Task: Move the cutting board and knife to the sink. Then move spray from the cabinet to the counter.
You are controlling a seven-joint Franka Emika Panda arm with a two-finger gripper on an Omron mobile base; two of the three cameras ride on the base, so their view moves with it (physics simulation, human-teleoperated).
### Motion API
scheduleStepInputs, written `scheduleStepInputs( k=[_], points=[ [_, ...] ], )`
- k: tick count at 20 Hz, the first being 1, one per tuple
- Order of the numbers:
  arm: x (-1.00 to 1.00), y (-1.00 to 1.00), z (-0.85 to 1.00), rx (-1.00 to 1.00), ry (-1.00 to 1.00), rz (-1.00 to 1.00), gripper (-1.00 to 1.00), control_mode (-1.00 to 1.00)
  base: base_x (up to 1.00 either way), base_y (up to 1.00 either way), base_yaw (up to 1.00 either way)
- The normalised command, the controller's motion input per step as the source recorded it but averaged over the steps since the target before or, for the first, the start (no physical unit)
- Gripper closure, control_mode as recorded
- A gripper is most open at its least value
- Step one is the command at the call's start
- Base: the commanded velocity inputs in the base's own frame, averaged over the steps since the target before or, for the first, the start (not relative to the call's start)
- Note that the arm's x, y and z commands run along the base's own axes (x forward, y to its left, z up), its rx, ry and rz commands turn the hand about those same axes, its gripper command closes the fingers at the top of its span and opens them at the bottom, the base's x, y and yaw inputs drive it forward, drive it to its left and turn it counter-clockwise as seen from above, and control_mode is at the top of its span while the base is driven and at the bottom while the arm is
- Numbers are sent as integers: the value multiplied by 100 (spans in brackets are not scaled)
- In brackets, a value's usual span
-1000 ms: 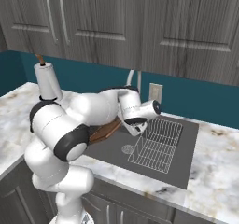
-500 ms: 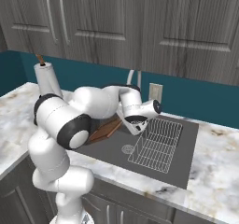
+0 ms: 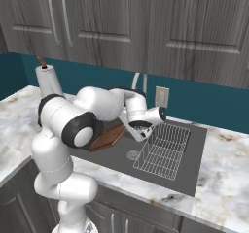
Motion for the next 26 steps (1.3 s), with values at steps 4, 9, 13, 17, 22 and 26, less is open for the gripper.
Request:
scheduleStepInputs(
  k=[4,9,13,17,22,26],
  points=[
    [8,2,-17,0,-2,2,100,-100,0,0,0],
    [10,1,-15,0,-1,2,100,-100,0,0,0],
    [13,0,-16,0,0,3,100,-100,0,0,0],
    [16,0,-17,0,0,4,100,-100,0,0,0],
    [11,0,-17,0,0,4,100,-100,0,0,0],
    [12,0,-17,0,0,2,100,-100,0,0,0]
  ],
)
